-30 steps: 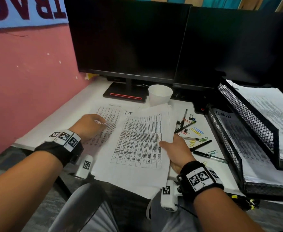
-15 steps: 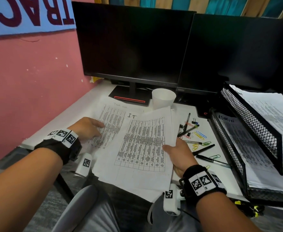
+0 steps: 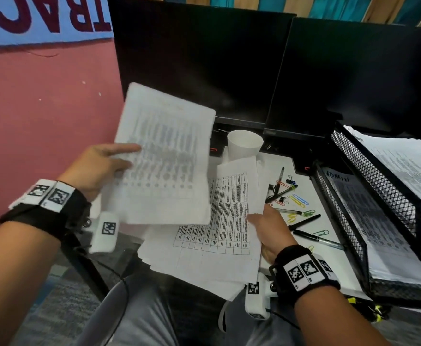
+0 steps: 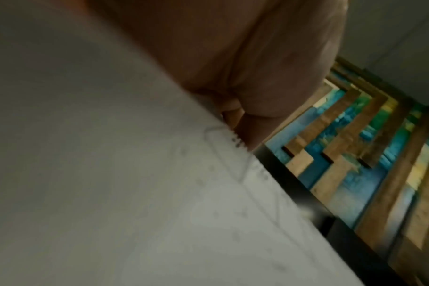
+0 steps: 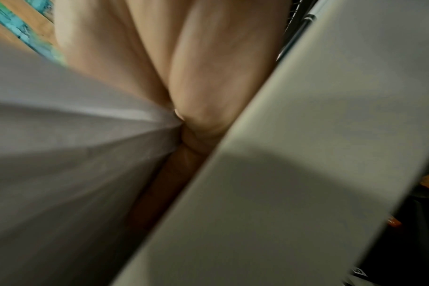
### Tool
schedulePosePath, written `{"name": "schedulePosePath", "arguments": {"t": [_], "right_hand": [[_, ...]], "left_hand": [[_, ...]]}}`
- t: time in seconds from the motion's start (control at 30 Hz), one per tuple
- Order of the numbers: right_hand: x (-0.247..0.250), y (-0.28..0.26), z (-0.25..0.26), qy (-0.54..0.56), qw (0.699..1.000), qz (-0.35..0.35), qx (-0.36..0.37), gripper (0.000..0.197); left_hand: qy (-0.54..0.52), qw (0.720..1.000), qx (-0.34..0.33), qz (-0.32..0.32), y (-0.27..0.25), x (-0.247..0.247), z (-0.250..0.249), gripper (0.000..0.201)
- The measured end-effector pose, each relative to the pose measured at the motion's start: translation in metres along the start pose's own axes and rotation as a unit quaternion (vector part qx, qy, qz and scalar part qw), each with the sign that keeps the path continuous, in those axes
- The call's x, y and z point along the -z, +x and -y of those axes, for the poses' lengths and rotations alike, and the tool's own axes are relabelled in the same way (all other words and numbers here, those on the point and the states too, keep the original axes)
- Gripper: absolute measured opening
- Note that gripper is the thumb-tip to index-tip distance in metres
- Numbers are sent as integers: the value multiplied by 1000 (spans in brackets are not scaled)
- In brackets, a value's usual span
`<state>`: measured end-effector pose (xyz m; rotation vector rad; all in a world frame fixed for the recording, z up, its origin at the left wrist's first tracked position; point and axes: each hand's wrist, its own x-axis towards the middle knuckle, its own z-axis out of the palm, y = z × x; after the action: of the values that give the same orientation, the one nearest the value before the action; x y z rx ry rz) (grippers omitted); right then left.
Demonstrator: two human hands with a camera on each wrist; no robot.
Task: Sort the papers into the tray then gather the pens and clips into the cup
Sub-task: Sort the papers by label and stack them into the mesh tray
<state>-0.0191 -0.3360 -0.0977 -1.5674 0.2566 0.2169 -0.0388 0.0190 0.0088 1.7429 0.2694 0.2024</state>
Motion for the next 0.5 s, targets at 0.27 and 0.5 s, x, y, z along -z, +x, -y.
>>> {"name": "schedulePosePath", "arguments": {"t": [0.27,0.5], "right_hand": [[0,2,-2,130,991,7,-44,39],[1,-5,12,-26,998,60,24,44]], "left_hand": [[141,979,39,144,-22,-78,38,43],[144,973,38,175,-27,-88,39,109]]}}
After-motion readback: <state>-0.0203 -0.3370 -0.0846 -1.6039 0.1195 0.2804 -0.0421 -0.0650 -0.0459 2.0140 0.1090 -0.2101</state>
